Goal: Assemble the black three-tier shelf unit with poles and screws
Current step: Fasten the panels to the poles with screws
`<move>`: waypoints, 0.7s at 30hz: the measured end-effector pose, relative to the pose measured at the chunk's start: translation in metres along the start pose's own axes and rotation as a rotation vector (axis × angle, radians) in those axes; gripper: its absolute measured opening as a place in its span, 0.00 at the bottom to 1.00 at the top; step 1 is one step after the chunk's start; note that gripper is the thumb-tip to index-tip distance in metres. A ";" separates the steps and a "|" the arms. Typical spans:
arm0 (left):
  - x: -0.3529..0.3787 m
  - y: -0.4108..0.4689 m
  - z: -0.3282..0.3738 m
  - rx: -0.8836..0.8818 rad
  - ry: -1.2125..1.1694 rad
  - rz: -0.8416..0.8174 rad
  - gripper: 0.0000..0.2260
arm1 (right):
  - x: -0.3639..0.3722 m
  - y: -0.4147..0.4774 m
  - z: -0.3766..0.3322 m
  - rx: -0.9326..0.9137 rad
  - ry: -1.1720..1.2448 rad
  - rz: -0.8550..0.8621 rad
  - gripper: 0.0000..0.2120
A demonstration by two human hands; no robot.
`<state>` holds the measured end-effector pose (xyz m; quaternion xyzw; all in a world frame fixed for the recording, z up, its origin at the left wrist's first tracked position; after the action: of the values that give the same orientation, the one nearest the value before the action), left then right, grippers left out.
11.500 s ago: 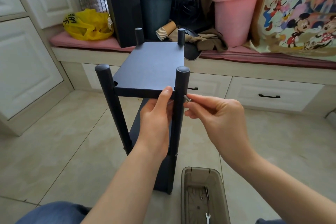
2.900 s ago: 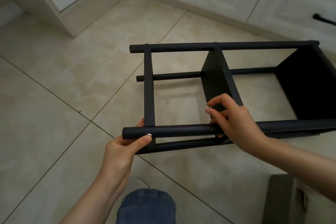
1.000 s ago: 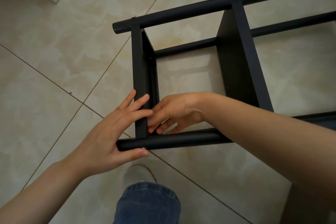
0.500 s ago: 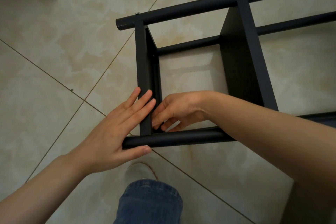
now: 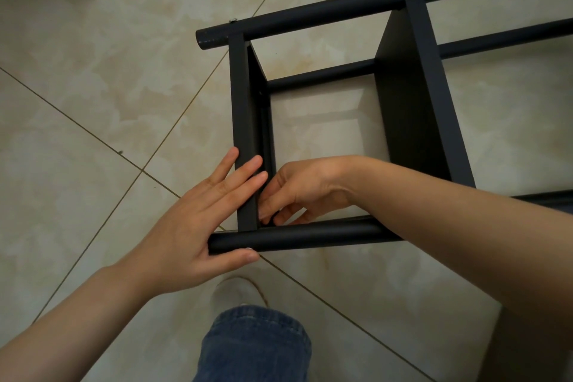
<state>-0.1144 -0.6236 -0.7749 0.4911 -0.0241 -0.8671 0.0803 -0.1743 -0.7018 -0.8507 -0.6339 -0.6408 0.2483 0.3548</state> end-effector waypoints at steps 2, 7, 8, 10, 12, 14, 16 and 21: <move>0.000 0.000 0.000 -0.004 -0.012 0.008 0.37 | 0.000 0.000 0.000 -0.003 0.009 -0.007 0.05; 0.001 -0.001 0.000 -0.019 -0.038 0.014 0.37 | 0.001 -0.002 0.000 0.031 -0.003 -0.054 0.06; 0.001 0.000 0.000 -0.020 -0.041 0.014 0.37 | 0.002 -0.002 -0.001 0.033 -0.015 -0.057 0.04; 0.001 -0.001 0.000 -0.020 -0.044 0.020 0.37 | 0.002 -0.001 -0.004 0.030 -0.026 -0.060 0.05; 0.001 -0.001 0.001 -0.016 -0.038 0.024 0.36 | 0.003 -0.001 -0.004 0.029 -0.036 -0.067 0.07; 0.001 -0.001 0.001 -0.012 -0.036 0.029 0.36 | 0.004 -0.001 -0.004 0.031 -0.053 -0.072 0.06; 0.001 0.000 0.001 -0.011 -0.034 0.028 0.36 | 0.005 -0.001 -0.004 0.027 -0.059 -0.063 0.06; 0.001 0.000 0.003 -0.011 -0.037 0.029 0.37 | 0.005 -0.003 -0.006 -0.019 -0.017 -0.047 0.07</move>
<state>-0.1171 -0.6239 -0.7740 0.4739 -0.0280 -0.8750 0.0952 -0.1713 -0.6983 -0.8437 -0.6198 -0.6609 0.2391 0.3492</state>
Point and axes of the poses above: each hand's wrist, its own y-axis towards the middle knuckle, its own x-axis out of the palm, z = x × y, the point moved 9 cm from there along y, towards the middle knuckle, and after that the axes turned 14 degrees about z, right-handed, at the moved point
